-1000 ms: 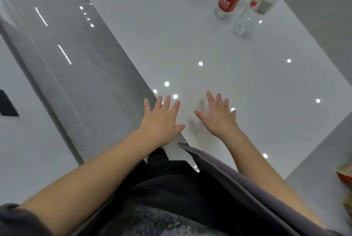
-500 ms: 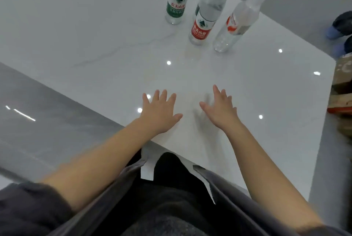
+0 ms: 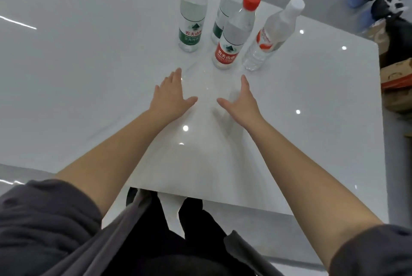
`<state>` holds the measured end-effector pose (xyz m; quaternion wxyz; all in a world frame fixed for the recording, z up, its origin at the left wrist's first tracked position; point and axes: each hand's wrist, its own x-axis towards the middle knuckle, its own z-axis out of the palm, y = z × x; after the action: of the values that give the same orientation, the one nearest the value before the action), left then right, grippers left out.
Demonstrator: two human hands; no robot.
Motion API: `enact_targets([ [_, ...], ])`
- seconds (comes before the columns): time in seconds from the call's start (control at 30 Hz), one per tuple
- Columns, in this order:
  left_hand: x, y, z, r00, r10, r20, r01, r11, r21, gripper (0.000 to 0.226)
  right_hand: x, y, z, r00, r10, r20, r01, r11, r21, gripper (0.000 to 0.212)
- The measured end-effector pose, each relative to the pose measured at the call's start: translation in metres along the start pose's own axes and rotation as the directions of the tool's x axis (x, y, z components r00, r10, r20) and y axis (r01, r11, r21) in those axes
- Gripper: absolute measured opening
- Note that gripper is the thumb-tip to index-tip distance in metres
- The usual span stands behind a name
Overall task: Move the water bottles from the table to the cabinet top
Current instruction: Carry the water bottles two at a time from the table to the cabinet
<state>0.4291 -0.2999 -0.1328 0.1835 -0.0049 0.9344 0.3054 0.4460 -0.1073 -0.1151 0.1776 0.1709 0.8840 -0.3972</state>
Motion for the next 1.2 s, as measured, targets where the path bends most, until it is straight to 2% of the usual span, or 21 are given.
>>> enact_targets([
  [0.13,0.055,-0.011,-0.023,1.000,0.015,-0.011,-0.017,0.977,-0.211,0.103,0.039,-0.022,0.006,0.989,0.072,-0.132,-0.050,0.986,0.158,0.105],
  [0.3,0.123,-0.017,-0.039,0.997,0.083,0.005,-0.077,0.938,-0.337,0.113,0.087,-0.039,0.016,0.946,0.192,-0.260,-0.073,0.911,0.405,0.110],
  [0.4,0.154,-0.019,-0.041,0.985,0.172,0.004,-0.153,0.888,-0.434,0.112,0.107,-0.045,0.024,0.921,0.192,-0.339,-0.008,0.880,0.475,0.100],
  [0.47,0.167,-0.015,-0.042,0.981,0.196,-0.001,-0.172,0.859,-0.482,0.100,0.119,-0.046,0.027,0.894,0.196,-0.403,0.031,0.870,0.492,0.091],
  [0.63,0.183,-0.014,-0.042,0.987,0.163,0.016,-0.138,0.879,-0.457,0.072,0.134,-0.042,0.033,0.881,0.182,-0.437,0.035,0.896,0.442,0.075],
  [0.93,0.129,-0.034,-0.037,0.963,0.235,0.135,-0.163,0.901,-0.402,0.069,0.049,-0.020,0.070,0.883,0.242,-0.403,-0.012,0.869,0.495,0.038],
  [1.03,0.115,-0.041,-0.037,0.949,0.255,0.186,-0.162,0.900,-0.405,0.073,0.036,-0.020,0.079,0.869,0.269,-0.416,-0.017,0.855,0.518,0.041],
  [1.1,0.114,-0.040,-0.039,0.942,0.255,0.216,-0.158,0.910,-0.384,0.068,0.036,-0.023,0.081,0.862,0.289,-0.416,-0.030,0.849,0.527,0.048],
  [1.2,0.109,-0.037,-0.044,0.939,0.257,0.231,-0.160,0.916,-0.369,0.062,0.028,-0.029,0.082,0.837,0.316,-0.447,-0.011,0.826,0.564,0.046],
])
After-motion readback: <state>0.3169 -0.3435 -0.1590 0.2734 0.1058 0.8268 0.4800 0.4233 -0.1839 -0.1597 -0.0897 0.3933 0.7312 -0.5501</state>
